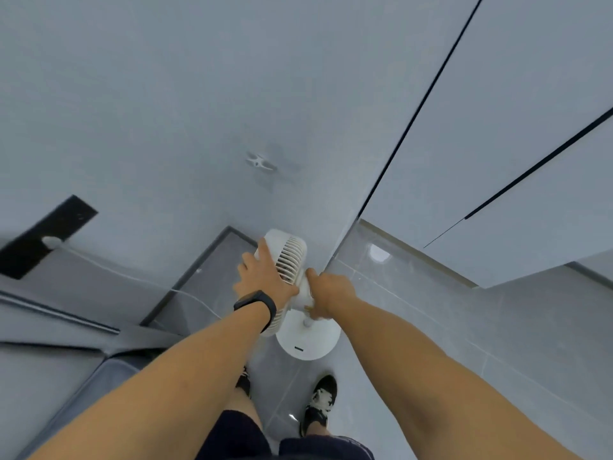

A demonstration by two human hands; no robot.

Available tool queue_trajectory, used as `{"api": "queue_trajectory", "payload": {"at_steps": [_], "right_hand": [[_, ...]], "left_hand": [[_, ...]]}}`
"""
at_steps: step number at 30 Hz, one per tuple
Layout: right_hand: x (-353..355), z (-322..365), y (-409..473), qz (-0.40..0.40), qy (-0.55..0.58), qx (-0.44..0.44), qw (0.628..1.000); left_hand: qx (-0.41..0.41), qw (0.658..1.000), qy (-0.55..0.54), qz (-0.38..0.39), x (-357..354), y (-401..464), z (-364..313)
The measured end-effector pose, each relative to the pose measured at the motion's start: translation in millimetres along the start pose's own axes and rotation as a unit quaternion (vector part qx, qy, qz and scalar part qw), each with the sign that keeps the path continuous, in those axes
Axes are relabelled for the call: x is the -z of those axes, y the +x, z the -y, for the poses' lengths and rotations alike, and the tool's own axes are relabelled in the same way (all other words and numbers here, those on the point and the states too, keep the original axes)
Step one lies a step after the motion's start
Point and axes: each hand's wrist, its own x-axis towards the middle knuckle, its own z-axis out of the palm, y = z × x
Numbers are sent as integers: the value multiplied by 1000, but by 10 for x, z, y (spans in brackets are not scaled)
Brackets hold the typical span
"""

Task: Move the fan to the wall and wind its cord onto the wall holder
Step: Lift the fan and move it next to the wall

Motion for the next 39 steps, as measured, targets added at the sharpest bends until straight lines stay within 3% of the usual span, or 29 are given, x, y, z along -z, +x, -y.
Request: {"api": "queue_trajectory", "payload": {"at_steps": [14, 32, 39], "right_hand": [[634, 1055, 698, -15, 60, -49, 997], [1266, 1552, 1914, -24, 42, 43, 998], [1383, 1933, 2474, -14, 43, 29, 999]], "left_hand": [[-69, 997, 37, 18, 1002, 980, 632], [25, 999, -9, -37, 1487, 1997, 1094], [33, 999, -6, -38, 1638, 2565, 1400]]}}
